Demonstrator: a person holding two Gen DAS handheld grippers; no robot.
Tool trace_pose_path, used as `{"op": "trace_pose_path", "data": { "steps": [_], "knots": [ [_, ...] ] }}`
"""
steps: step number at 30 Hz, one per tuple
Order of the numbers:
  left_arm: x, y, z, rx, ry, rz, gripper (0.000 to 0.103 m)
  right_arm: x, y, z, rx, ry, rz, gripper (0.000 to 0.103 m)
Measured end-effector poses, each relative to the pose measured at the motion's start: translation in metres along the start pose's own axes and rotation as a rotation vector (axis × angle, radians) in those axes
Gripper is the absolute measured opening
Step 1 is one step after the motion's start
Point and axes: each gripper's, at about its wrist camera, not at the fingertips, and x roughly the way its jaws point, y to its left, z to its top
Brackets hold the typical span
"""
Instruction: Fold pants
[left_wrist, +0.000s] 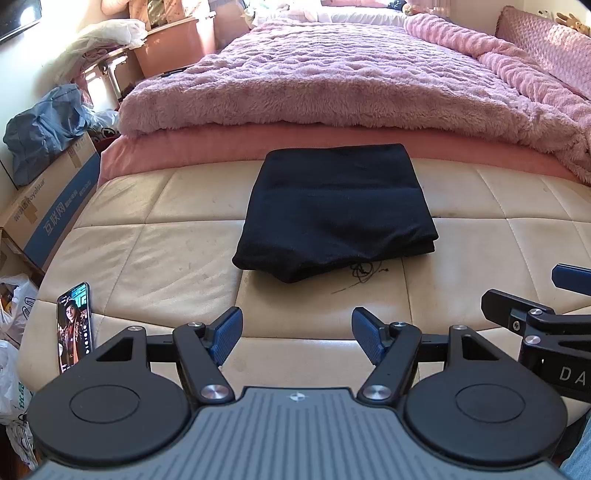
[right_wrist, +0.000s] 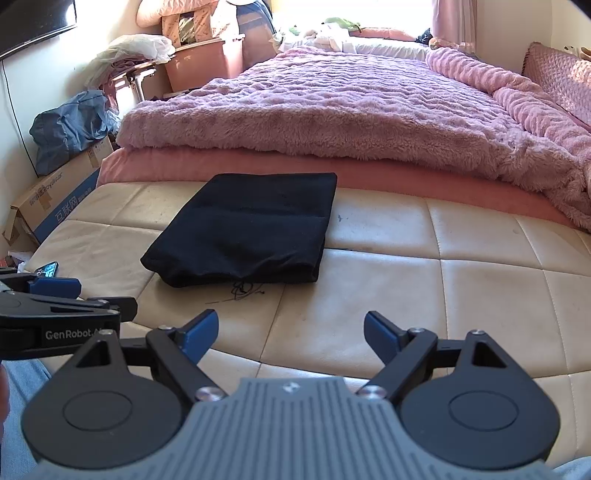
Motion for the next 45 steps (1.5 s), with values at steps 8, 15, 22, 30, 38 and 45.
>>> {"op": "trace_pose_path", "data": {
  "steps": [8,15,22,30,38,45],
  "knots": [
    [-0.003,0.001,0.004,0.004,-0.018,0.000,0.079,-0.005,0.000,0.002,-0.001,-0.022,-0.007,0.082],
    [-0.006,0.001,0.005,0.014,-0.036,0.001,0.079,-0.008,0.000,0.004,-0.001,-0.032,-0.010,0.082],
    [-0.008,0.003,0.006,0.012,-0.045,0.002,0.079,-0.011,-0.001,0.005,-0.001,-0.040,-0.011,0.082],
    [-0.009,0.004,0.007,0.014,-0.048,-0.002,0.079,-0.011,0.000,0.005,-0.002,-0.042,-0.011,0.082],
    [-0.010,0.003,0.009,0.021,-0.057,-0.002,0.079,-0.012,-0.001,0.006,-0.002,-0.044,-0.010,0.082],
    [-0.011,0.003,0.010,0.027,-0.064,0.000,0.079,-0.013,-0.002,0.007,0.003,-0.049,-0.012,0.082]
  ]
}}
